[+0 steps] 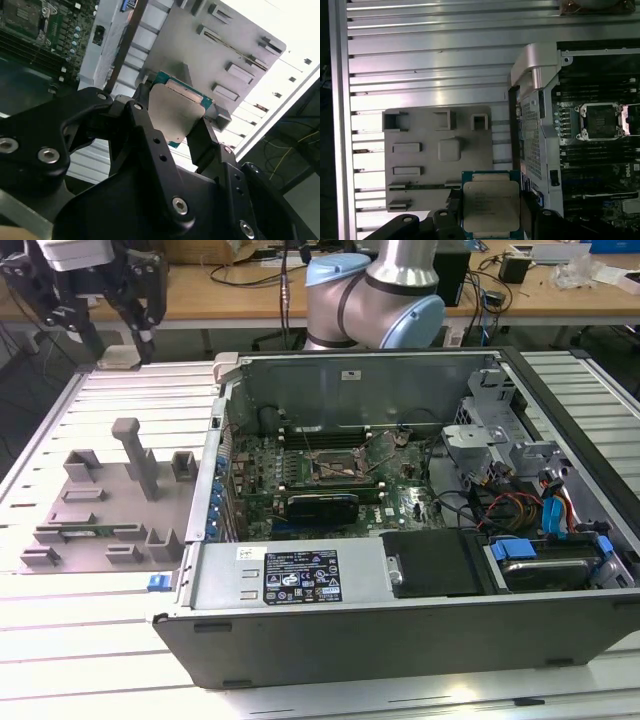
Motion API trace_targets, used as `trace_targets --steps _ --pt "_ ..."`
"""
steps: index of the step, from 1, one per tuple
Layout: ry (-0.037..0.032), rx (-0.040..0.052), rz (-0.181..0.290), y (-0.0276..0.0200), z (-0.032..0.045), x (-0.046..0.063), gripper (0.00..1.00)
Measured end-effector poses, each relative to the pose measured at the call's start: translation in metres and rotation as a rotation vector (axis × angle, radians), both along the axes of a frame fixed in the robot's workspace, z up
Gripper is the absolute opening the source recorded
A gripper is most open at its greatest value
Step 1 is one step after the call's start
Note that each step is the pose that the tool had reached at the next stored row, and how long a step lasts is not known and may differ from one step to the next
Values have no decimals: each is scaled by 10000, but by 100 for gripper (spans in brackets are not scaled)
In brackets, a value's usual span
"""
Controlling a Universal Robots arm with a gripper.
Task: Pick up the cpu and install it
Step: 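Pick up the cpu and move it towards the insertion slot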
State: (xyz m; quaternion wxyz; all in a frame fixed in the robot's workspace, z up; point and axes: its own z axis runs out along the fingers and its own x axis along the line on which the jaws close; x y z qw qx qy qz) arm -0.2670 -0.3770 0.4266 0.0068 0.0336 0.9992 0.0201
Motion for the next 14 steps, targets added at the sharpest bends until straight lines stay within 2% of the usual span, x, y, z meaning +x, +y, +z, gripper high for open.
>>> trace_targets --steps 9,14 --pt "23 0 0 -5 0 265 55" --pt "47 0 1 -11 0 502 55"
